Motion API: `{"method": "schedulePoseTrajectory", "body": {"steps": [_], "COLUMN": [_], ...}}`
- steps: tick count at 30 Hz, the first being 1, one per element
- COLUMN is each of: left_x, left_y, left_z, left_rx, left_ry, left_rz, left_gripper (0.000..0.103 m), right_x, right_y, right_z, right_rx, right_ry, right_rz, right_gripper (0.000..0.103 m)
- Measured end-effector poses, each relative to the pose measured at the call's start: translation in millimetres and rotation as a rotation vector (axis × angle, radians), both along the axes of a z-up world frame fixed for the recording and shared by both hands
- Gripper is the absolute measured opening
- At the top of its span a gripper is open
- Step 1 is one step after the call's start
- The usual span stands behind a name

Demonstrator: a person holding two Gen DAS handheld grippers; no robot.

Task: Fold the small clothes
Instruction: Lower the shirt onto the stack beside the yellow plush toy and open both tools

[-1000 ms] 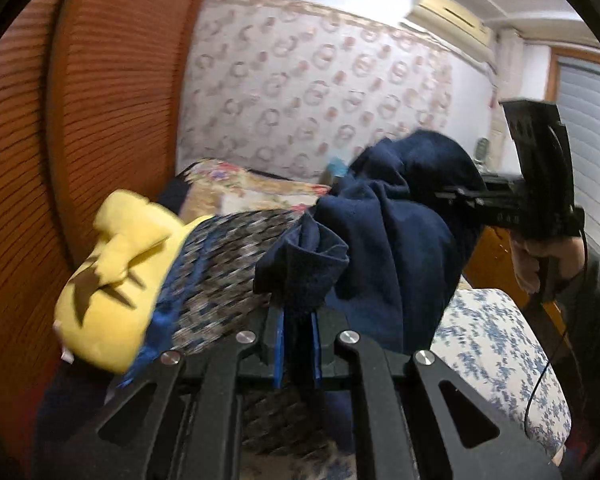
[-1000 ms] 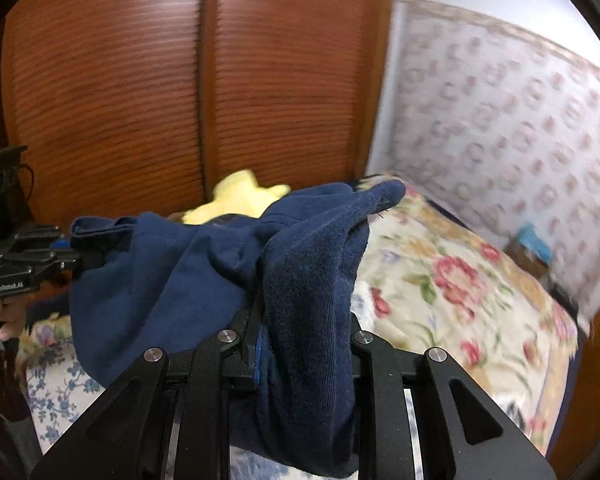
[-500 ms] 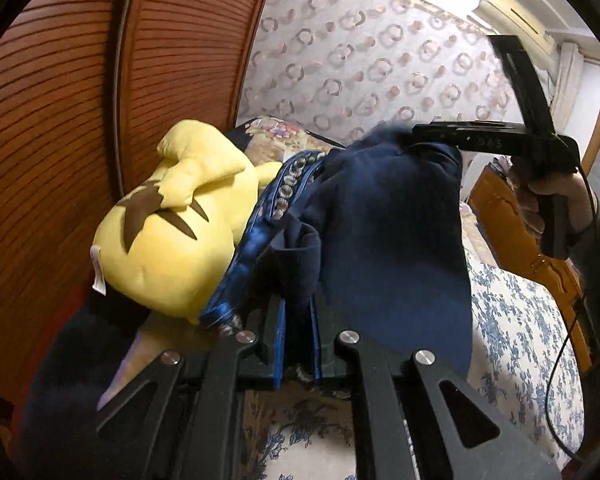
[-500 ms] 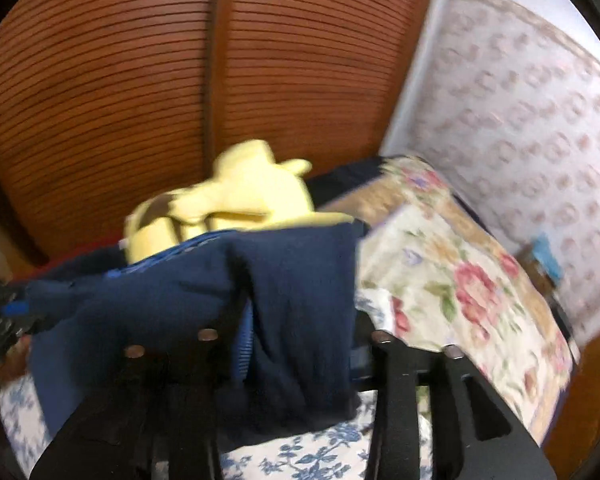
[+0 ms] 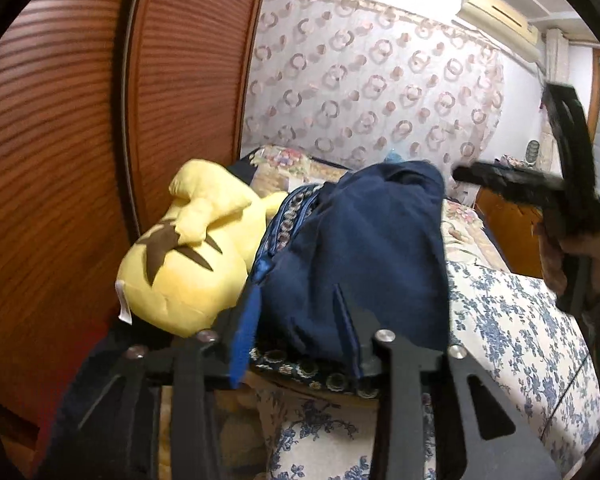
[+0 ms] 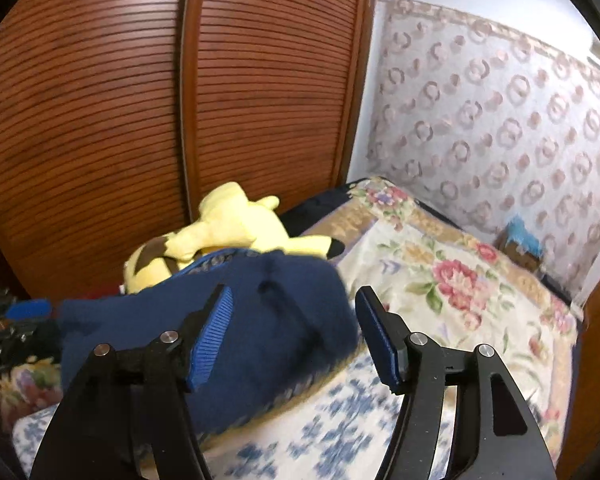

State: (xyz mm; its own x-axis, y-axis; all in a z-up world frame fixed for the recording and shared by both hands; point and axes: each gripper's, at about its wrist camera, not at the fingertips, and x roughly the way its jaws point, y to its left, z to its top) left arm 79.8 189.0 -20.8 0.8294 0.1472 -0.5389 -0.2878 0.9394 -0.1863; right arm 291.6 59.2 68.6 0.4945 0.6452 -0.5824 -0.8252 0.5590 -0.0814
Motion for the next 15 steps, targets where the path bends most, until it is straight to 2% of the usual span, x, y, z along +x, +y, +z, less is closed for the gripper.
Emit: {"method": "schedulePoseTrajectory", "body": {"steps": [1, 3, 5, 10, 15], "left_x": [-1.3, -4.2, -7.6, -12.7, -16.0], "left_y": [-4.1, -13.3, -25.3, -59.0, -96.2], "left_z": [3.1, 9.2, 15.0, 23.4, 25.5], "left_rx": [0.011, 0.034, 0.058, 0.092, 0.109], "left_ry": [-0.003, -0.017, -0.035, -0.054, -0.064], "left_rz": [-0.006, -0.021, -0.041, -0.103, -0.166], "left_gripper": [0.040, 0.050, 0.055, 0.056, 0.056], "right_x": [-7.6, -23.7, -40.0, -71.9, -106.7], "right_y": [-10.1, -31.5, -54.5, -105.7, -158.8], "right_z": [0.7, 0.8, 0.3, -1.5, -4.3], "right_rx": [0.013, 0.032, 0.050, 0.084, 0.110], "right_ry": [0.003, 0.004, 0.013, 0.013, -0.031], "right_rz": [-0.005, -0.030, -0.046, -0.124, -0.235], "right_gripper": [0.073, 0.079, 0.082, 0.086, 0.087]}}
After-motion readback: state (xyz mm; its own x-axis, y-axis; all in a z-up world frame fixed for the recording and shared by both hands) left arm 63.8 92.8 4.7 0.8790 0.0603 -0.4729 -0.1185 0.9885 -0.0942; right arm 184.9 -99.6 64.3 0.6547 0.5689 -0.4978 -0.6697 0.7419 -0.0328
